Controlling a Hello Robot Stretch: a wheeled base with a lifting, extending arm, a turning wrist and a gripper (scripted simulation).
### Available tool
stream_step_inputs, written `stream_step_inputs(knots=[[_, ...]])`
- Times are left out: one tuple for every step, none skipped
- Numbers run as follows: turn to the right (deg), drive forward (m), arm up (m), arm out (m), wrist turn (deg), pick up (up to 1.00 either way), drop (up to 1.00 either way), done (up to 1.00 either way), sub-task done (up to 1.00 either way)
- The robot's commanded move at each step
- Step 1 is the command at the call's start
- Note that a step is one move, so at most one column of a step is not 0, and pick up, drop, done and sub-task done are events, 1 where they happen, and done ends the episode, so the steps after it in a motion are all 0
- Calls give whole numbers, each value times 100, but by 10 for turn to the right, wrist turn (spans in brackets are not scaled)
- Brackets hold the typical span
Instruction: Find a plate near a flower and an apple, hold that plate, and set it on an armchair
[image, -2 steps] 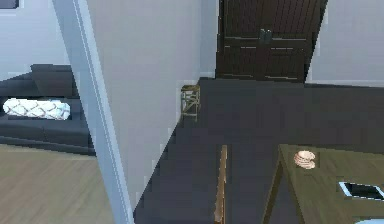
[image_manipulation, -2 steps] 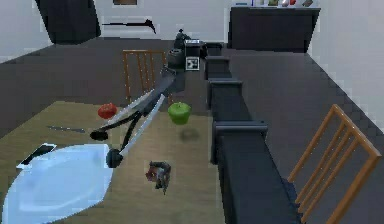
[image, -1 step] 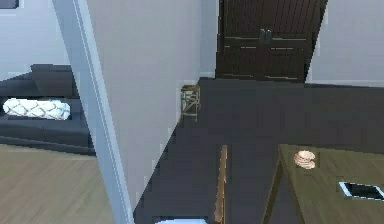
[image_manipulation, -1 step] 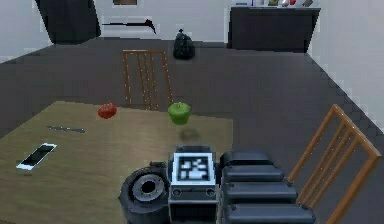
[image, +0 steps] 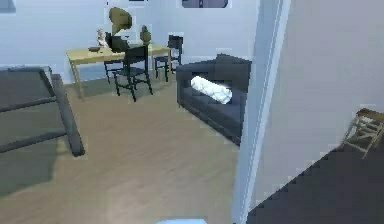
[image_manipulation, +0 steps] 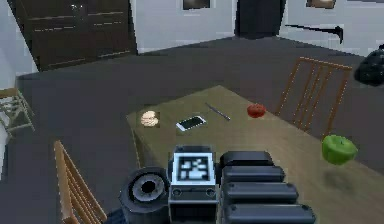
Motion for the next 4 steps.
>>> stream_step_inputs(knots=[[-450,0,0,0,0,0,0,0,0],[-210,0,0,0,0,0,0,0,0],[0,100,0,0,0,0,0,0,0],[-30,0,0,0,0,0,0,0,0]])
